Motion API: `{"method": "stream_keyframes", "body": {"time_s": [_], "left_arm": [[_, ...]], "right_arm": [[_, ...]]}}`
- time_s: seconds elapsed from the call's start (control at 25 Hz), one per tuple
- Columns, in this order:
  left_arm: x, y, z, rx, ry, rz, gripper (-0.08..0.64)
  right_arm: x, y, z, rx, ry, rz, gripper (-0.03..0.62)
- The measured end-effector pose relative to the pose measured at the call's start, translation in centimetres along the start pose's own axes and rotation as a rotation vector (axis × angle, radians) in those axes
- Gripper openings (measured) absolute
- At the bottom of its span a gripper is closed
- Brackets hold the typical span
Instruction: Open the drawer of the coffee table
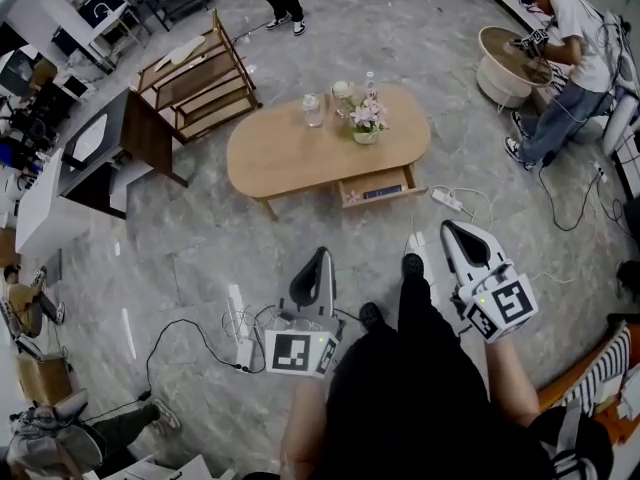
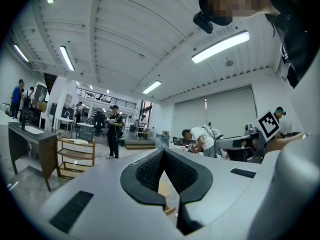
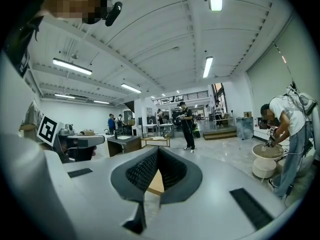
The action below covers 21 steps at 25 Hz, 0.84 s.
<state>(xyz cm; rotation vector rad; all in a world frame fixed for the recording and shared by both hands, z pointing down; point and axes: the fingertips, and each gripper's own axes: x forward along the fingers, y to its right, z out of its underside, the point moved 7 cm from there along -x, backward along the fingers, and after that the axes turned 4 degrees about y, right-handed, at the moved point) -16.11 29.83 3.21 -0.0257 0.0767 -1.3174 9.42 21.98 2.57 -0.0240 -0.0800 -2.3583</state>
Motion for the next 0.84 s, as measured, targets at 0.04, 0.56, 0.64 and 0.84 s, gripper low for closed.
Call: {"method": "stream_keyframes", "body": {"time_s": [0.04,0.56,0.64,0.84], "left_arm": [[-0.1,0.0,0.0,0.000,0.001,0.001,0.014],[-0.8,0.0,0.3,-0.007,0.000,0.004,0.014],[-0.9,-0.2,0.5,-0.008,-0.001,0.002,0.014],[-1.4,-0.6,1.4,-0.010,0.003,0.001,0.014]], "right_arm": [[0.0,-0.1,0.0,0.000,0.001,-0.003,0.012],[-0.3,-0.6,-0.1,-0.001,0.000,-0.005,0.012],[-0.3,-0.8,0.1,-0.003,-0.002,-0.005,0.012],[0.1,-1.1,0.6,-0.016,0.001,-0.002,0.012]]}}
